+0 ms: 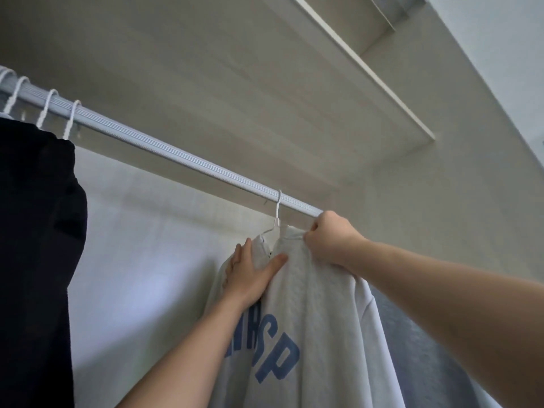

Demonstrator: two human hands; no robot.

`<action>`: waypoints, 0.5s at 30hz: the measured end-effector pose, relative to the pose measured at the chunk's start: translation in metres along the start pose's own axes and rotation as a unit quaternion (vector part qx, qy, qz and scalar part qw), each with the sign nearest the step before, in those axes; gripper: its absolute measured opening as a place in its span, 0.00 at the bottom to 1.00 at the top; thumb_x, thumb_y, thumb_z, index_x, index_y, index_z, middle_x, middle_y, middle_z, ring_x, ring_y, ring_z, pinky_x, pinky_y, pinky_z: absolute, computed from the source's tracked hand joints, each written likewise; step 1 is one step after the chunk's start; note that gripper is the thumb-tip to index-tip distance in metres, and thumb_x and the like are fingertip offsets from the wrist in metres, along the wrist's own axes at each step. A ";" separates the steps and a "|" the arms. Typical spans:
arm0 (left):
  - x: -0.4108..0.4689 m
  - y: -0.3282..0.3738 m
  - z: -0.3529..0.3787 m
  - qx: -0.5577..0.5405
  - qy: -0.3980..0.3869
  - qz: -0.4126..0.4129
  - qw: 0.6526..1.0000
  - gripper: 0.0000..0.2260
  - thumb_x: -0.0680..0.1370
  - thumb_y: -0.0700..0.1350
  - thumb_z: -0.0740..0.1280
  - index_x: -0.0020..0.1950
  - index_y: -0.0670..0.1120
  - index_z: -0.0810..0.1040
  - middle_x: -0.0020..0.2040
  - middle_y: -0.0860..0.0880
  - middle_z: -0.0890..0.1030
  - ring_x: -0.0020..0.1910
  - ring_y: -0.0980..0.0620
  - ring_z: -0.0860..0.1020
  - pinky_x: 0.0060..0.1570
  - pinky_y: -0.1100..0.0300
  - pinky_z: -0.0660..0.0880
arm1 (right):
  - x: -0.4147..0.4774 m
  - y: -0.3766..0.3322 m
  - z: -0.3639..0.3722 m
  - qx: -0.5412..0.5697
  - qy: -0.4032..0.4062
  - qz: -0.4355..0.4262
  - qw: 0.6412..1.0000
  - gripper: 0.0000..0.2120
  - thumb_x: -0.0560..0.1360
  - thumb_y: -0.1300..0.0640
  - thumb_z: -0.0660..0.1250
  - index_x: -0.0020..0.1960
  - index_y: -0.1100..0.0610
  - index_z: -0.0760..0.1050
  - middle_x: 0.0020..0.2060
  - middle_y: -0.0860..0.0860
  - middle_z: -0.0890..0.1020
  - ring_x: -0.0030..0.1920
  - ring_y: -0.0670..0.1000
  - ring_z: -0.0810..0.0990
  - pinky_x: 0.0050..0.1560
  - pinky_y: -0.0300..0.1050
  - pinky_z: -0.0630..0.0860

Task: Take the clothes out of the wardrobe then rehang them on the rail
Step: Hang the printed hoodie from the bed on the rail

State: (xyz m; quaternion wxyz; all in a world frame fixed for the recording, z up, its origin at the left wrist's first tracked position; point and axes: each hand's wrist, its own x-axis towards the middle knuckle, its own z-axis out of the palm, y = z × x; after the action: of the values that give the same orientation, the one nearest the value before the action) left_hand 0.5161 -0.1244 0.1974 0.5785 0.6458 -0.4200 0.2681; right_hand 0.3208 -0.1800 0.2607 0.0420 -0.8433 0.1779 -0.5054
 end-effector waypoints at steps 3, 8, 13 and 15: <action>0.002 -0.013 0.006 -0.003 -0.005 0.000 1.000 0.56 0.59 0.81 0.58 0.81 0.57 0.48 0.82 0.53 0.49 0.80 0.51 0.47 0.77 0.48 0.49 | -0.001 0.011 0.010 0.008 0.002 0.004 1.000 0.07 0.77 0.59 0.61 0.48 0.61 0.75 0.40 0.53 0.75 0.33 0.48 0.71 0.26 0.37 0.62; 0.005 -0.021 0.020 -0.004 -0.008 0.025 1.000 0.58 0.57 0.85 0.57 0.80 0.59 0.48 0.82 0.55 0.50 0.80 0.52 0.47 0.76 0.48 0.49 | 0.001 0.021 0.007 -0.022 -0.004 0.000 1.000 0.10 0.76 0.57 0.62 0.52 0.61 0.78 0.48 0.56 0.80 0.40 0.54 0.75 0.30 0.39 0.65; 0.016 -0.023 0.037 -0.013 0.012 0.043 0.999 0.58 0.56 0.86 0.57 0.80 0.60 0.50 0.81 0.56 0.55 0.79 0.53 0.53 0.77 0.48 0.53 | -0.016 0.041 0.006 -0.245 0.013 -0.190 0.951 0.25 0.78 0.44 0.57 0.73 0.50 0.61 0.69 0.51 0.69 0.66 0.56 0.69 0.61 0.52 0.68; 0.021 -0.024 0.046 -0.014 0.021 0.053 0.998 0.52 0.58 0.85 0.59 0.77 0.63 0.53 0.78 0.56 0.62 0.77 0.51 0.60 0.75 0.46 0.60 | -0.023 0.054 0.007 -0.371 0.040 -0.255 0.892 0.32 0.78 0.36 0.51 0.78 0.49 0.51 0.76 0.48 0.61 0.75 0.54 0.59 0.68 0.58 0.60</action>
State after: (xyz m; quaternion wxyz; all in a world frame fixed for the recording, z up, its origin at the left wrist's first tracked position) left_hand 0.5405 -0.1749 0.1933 0.5815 0.6083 -0.4453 0.3060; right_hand 0.3030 -0.2231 0.2244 -0.4112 -0.7932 0.1326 -0.4292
